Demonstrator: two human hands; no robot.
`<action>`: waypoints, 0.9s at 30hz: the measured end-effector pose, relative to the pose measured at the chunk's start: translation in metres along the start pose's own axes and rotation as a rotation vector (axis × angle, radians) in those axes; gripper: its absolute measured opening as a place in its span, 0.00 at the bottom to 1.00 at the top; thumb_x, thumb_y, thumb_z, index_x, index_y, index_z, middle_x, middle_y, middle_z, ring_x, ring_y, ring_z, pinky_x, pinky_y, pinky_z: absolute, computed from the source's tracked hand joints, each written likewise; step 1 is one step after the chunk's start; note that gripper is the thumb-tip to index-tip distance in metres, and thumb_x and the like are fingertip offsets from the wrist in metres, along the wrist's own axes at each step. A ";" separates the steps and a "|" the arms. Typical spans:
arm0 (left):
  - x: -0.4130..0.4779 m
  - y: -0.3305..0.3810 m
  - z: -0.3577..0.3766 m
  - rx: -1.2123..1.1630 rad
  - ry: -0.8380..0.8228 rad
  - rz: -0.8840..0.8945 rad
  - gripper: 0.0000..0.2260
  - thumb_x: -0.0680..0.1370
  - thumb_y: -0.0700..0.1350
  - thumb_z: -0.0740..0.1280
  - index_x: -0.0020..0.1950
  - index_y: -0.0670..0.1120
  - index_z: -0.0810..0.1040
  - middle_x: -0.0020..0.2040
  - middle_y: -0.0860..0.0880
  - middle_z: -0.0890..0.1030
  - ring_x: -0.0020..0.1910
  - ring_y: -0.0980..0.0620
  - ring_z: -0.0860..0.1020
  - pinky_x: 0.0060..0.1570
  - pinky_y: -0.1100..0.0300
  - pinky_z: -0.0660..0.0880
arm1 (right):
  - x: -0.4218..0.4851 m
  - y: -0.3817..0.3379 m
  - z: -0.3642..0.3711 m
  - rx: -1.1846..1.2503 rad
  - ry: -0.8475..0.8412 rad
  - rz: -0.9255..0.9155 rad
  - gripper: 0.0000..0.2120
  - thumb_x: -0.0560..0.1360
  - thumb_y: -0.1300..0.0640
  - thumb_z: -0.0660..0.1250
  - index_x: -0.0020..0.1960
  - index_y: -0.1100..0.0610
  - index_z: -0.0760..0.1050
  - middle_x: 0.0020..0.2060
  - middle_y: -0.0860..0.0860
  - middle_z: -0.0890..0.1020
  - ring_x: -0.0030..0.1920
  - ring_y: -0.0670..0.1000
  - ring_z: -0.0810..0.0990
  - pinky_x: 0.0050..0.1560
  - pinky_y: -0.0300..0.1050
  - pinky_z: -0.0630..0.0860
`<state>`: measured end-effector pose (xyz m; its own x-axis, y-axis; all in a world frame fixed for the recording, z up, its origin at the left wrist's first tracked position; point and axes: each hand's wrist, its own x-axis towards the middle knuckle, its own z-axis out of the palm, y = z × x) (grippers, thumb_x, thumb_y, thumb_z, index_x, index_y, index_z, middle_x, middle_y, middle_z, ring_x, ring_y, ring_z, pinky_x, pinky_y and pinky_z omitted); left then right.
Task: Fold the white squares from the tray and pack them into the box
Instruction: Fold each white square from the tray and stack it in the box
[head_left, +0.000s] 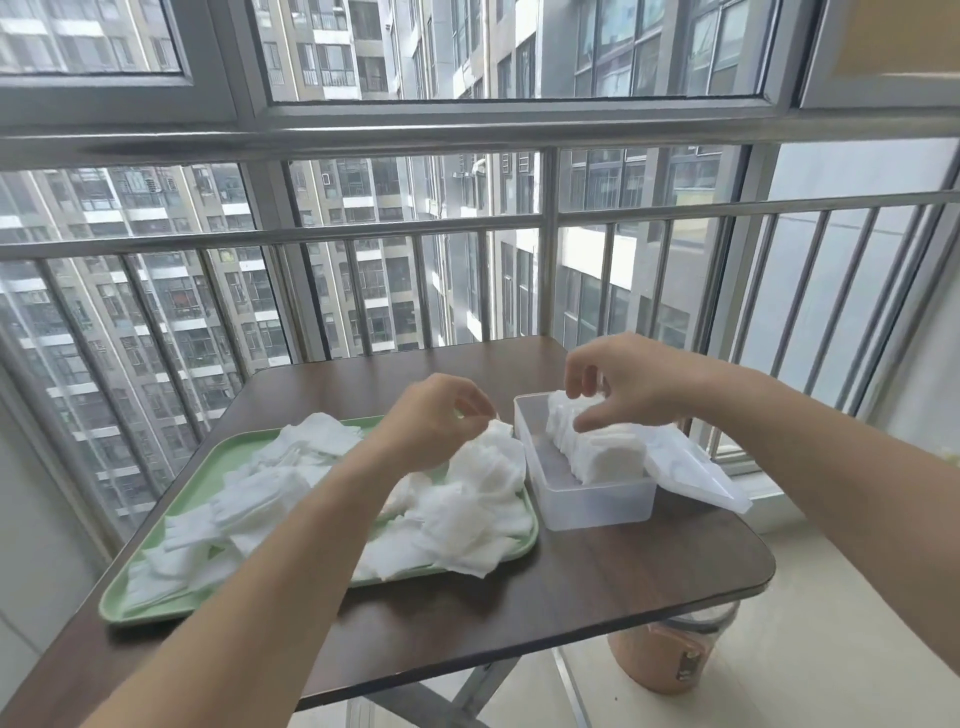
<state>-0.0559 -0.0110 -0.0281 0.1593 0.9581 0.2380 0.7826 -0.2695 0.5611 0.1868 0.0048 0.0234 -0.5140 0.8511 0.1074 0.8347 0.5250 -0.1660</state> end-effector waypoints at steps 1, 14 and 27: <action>-0.001 -0.004 -0.004 0.007 0.006 -0.005 0.05 0.78 0.44 0.70 0.48 0.54 0.84 0.48 0.55 0.84 0.48 0.55 0.82 0.51 0.59 0.78 | 0.003 -0.006 0.000 0.022 0.013 -0.013 0.12 0.73 0.50 0.75 0.54 0.51 0.78 0.48 0.45 0.78 0.45 0.42 0.76 0.42 0.35 0.72; 0.009 -0.024 0.012 0.261 -0.182 -0.043 0.22 0.72 0.45 0.77 0.63 0.55 0.76 0.58 0.55 0.78 0.48 0.51 0.78 0.49 0.54 0.79 | 0.046 -0.052 0.029 0.169 0.081 -0.115 0.06 0.78 0.58 0.68 0.49 0.50 0.83 0.42 0.42 0.82 0.45 0.43 0.80 0.47 0.37 0.76; -0.012 -0.036 -0.035 -0.019 -0.007 -0.060 0.10 0.72 0.43 0.77 0.50 0.52 0.82 0.42 0.50 0.83 0.36 0.55 0.78 0.41 0.62 0.77 | 0.056 -0.062 0.031 0.515 0.301 -0.056 0.11 0.78 0.60 0.66 0.59 0.52 0.80 0.49 0.43 0.82 0.47 0.38 0.79 0.44 0.30 0.72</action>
<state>-0.1074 -0.0165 -0.0232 0.1162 0.9733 0.1981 0.7794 -0.2130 0.5892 0.1002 0.0195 0.0094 -0.4128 0.8228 0.3906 0.5659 0.5677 -0.5979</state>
